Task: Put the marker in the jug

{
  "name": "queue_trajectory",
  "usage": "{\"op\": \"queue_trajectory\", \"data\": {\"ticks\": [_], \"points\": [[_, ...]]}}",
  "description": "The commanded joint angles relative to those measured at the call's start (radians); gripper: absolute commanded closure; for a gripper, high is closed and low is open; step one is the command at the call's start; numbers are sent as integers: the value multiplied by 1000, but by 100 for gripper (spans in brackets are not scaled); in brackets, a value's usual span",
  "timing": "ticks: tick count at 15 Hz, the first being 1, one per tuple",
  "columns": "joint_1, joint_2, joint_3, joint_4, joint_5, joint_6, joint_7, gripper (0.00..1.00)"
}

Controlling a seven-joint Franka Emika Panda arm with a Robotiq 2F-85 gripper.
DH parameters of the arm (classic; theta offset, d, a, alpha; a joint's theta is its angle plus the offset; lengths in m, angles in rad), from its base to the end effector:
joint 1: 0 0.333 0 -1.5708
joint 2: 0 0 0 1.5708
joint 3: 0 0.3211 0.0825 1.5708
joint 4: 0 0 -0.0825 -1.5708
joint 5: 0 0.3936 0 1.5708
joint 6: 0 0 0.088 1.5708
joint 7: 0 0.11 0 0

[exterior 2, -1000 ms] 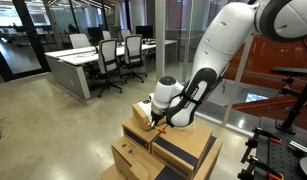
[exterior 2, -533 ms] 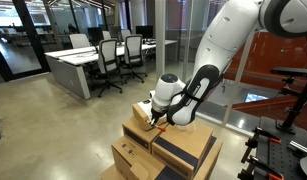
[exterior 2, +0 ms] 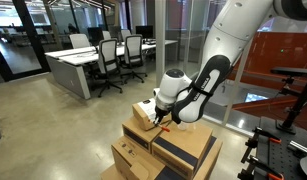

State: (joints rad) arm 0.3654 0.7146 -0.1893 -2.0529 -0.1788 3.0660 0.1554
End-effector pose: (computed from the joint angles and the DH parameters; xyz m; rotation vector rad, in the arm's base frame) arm 0.5986 0.1212 0.1109 2.9728 0.3913 0.4849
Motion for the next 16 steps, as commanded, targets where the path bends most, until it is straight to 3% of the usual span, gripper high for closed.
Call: {"op": "queue_trajectory", "data": {"ticks": [1, 16], "points": [[14, -64, -9, -79, 12, 35, -7, 96], [40, -121, -90, -169, 74, 158, -13, 96]]}}
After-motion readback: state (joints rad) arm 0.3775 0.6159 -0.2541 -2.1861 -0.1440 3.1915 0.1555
